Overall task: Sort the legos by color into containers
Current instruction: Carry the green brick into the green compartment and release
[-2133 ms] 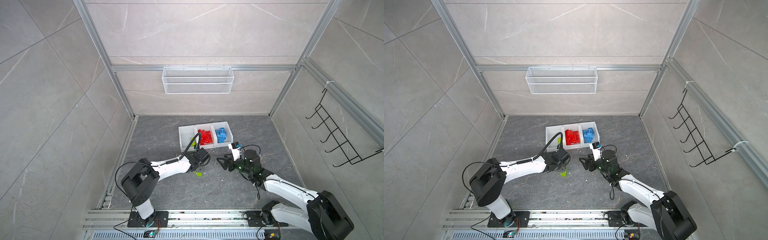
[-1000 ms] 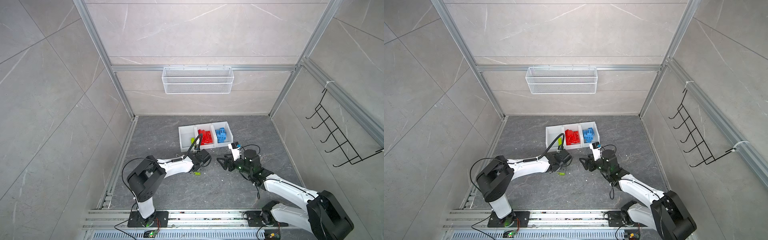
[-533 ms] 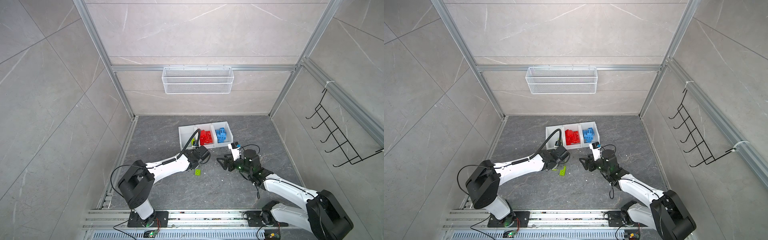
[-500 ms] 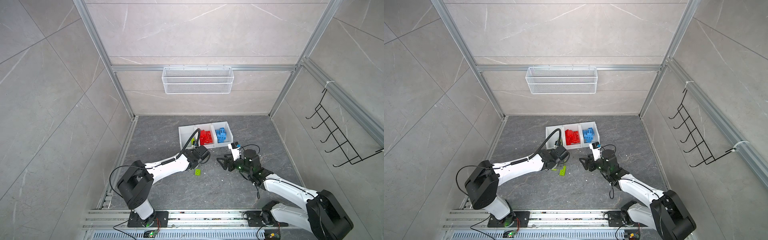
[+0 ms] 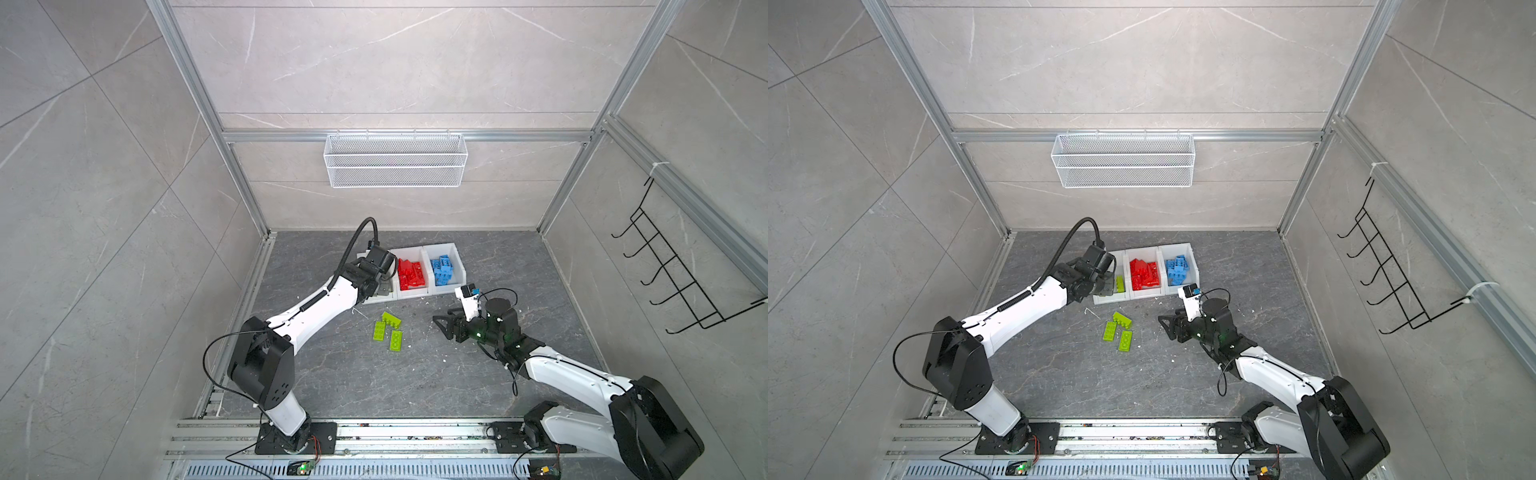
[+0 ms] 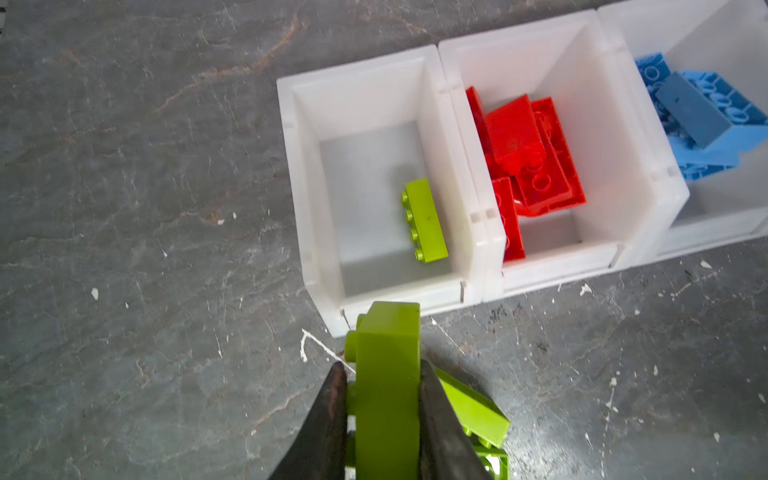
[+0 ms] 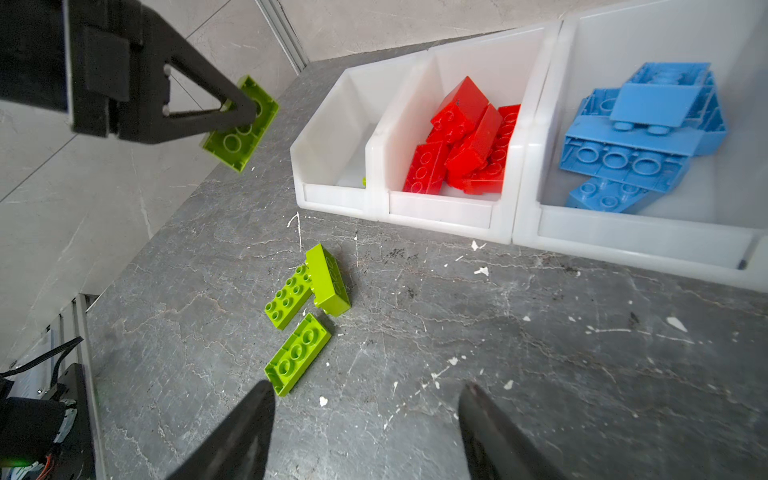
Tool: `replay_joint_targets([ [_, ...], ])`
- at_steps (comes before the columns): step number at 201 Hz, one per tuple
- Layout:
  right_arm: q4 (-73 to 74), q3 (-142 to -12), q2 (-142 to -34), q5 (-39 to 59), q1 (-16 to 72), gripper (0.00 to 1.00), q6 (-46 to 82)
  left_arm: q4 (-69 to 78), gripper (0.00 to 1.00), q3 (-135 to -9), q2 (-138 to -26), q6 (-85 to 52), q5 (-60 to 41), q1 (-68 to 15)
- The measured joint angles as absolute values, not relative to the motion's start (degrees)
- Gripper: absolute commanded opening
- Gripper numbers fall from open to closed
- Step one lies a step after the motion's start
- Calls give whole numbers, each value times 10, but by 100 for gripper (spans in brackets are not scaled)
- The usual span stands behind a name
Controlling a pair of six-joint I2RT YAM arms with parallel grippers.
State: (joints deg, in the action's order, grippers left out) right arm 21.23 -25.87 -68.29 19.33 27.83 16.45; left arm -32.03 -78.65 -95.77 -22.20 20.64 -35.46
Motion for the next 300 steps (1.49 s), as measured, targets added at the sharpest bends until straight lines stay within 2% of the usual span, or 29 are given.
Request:
replay_joint_targets([
  [95, 212, -260, -687, 193, 278, 71, 163, -267, 18, -891, -1147, -159, 178, -316],
  [148, 213, -260, -687, 193, 278, 71, 163, -269, 17, -925, -1194, -158, 173, -298],
  [171, 212, -260, -687, 194, 278, 71, 163, -272, 30, -932, -1202, -158, 175, -291],
  [201, 212, -260, -686, 193, 278, 71, 163, -274, 35, -943, -1213, -157, 175, -287],
  [241, 212, -260, -686, 193, 278, 71, 159, -284, 48, -944, -1213, -153, 176, -288],
  [276, 212, -260, -686, 193, 278, 71, 158, -288, 52, -937, -1199, -153, 177, -289],
  [300, 212, -260, -686, 193, 278, 71, 158, -297, 54, -904, -1135, -154, 179, -295],
])
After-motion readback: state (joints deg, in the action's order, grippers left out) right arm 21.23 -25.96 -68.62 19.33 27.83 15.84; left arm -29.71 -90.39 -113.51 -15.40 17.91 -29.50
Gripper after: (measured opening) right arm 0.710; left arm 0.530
